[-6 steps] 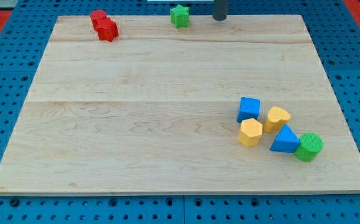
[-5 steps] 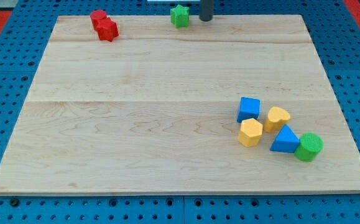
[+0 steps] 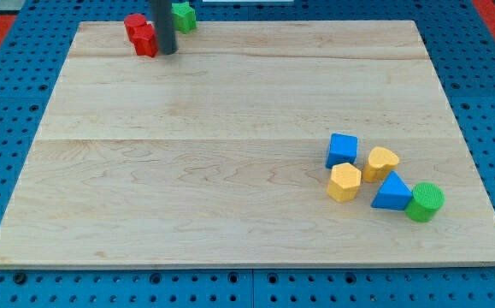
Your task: Point your arm to top left
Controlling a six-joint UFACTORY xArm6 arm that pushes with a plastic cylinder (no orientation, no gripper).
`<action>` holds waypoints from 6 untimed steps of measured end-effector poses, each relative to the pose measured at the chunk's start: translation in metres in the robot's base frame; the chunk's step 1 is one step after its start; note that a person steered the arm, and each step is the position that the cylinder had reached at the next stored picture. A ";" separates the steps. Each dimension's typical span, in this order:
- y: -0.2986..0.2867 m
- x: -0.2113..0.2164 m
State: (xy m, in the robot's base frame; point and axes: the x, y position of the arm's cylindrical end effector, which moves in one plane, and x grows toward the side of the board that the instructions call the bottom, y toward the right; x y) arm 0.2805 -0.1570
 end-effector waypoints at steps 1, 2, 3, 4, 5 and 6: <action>-0.070 0.032; -0.110 -0.020; -0.109 -0.088; -0.103 -0.089; -0.103 -0.089; -0.023 -0.088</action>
